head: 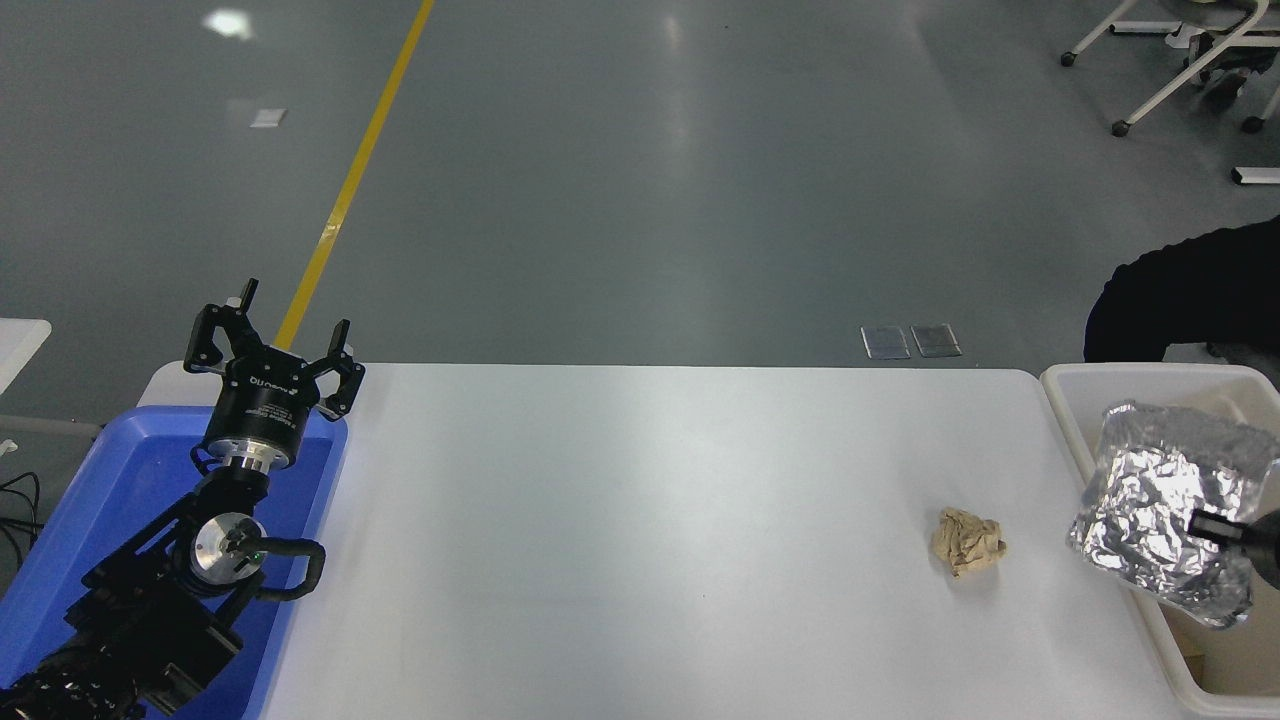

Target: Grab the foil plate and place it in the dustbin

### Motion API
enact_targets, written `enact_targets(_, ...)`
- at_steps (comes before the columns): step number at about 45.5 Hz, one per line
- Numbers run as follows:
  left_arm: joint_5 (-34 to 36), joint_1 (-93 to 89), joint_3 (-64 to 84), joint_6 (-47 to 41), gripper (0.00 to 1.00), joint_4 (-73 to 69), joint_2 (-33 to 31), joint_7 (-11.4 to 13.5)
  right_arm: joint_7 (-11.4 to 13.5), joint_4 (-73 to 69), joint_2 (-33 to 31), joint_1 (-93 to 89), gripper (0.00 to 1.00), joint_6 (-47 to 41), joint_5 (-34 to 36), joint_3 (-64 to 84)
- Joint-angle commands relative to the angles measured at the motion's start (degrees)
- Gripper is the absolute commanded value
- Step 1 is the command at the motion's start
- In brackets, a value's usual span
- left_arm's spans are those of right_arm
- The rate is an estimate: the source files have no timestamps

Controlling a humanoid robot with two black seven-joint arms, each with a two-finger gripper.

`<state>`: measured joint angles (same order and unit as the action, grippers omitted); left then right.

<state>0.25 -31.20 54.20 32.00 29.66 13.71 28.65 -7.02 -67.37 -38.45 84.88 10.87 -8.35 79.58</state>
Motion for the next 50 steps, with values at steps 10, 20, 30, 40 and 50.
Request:
enact_targets(10,0.01,0.00,0.03,-0.01,0.98,-0.04,0.00,0.00,-0.10,-8.13,0.04,25.06,0.00,-15.87,-3.25,6.02)
enact_targets(20,0.01,0.00,0.03,-0.01,0.98,-0.04,0.00,0.00,-0.10,-8.57,2.15,35.25,0.00,-26.33,-3.25,6.64)
enact_targets(30,0.01,0.00,0.03,-0.01,0.98,-0.04,0.00,0.00,-0.19,-9.27,4.87,42.73,0.00,-32.14,-3.17,6.38)
enact_targets(40,0.01,0.00,0.03,-0.01,0.98,-0.04,0.00,0.00,-0.28,-9.27,5.40,49.23,0.00,-36.97,-2.99,6.20)
enact_targets(50,0.01,0.00,0.03,-0.01,0.98,-0.04,0.00,0.00,-0.28,-9.27,5.23,51.08,0.00,-38.38,-3.08,6.20)
